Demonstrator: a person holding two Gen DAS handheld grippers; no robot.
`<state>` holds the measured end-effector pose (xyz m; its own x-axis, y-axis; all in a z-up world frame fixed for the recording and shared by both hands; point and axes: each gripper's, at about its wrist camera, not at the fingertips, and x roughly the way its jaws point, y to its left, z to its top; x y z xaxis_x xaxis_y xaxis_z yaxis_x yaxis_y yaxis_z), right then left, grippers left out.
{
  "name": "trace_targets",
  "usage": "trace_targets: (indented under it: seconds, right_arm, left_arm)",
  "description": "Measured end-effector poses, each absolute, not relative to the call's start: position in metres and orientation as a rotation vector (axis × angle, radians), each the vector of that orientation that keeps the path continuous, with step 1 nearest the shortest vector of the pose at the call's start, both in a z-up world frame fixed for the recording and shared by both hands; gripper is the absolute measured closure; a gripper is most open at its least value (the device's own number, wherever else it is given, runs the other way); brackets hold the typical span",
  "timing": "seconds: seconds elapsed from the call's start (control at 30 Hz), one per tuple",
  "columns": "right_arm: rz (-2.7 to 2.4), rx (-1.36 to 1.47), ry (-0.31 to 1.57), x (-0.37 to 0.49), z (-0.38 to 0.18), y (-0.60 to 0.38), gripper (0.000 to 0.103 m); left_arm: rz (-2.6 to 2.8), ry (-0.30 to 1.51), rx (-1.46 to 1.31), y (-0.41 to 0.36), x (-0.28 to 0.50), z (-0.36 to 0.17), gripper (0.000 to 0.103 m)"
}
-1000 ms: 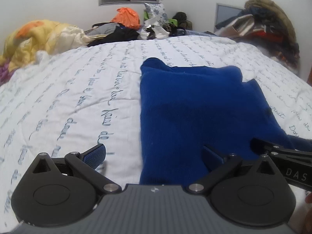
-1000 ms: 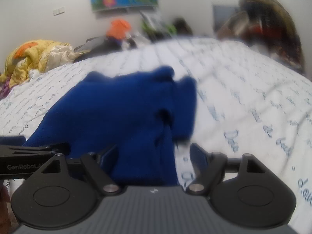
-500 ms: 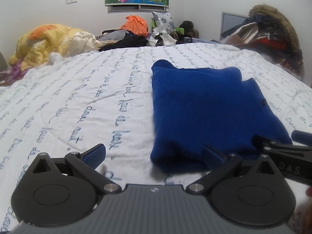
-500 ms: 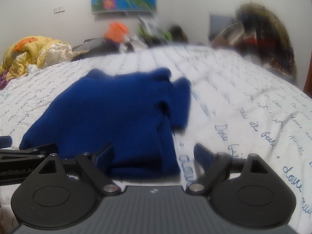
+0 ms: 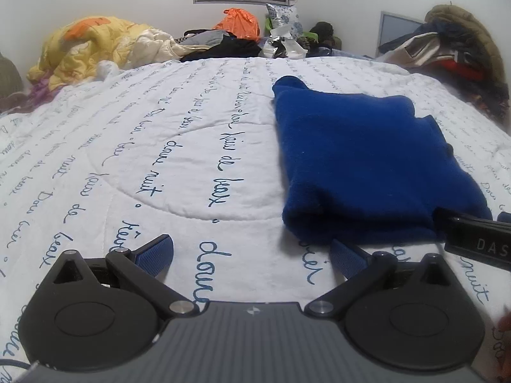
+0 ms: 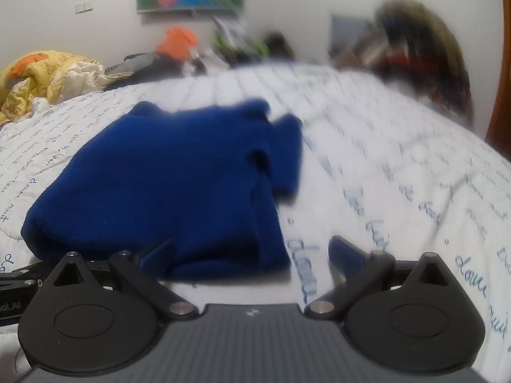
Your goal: Fold small clothes
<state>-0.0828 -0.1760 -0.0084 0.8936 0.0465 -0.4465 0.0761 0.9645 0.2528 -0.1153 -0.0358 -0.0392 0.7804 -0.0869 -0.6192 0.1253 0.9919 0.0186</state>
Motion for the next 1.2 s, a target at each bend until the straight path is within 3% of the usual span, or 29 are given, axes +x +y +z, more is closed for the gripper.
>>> trace_targets:
  seconds: [1.2]
  right_arm:
    - [0.032,0.237,0.498,-0.094,-0.013,-0.167,0.000]
  left_arm:
    - [-0.112,0.666,0.052,-0.036,-0.115,-0.038,0.000]
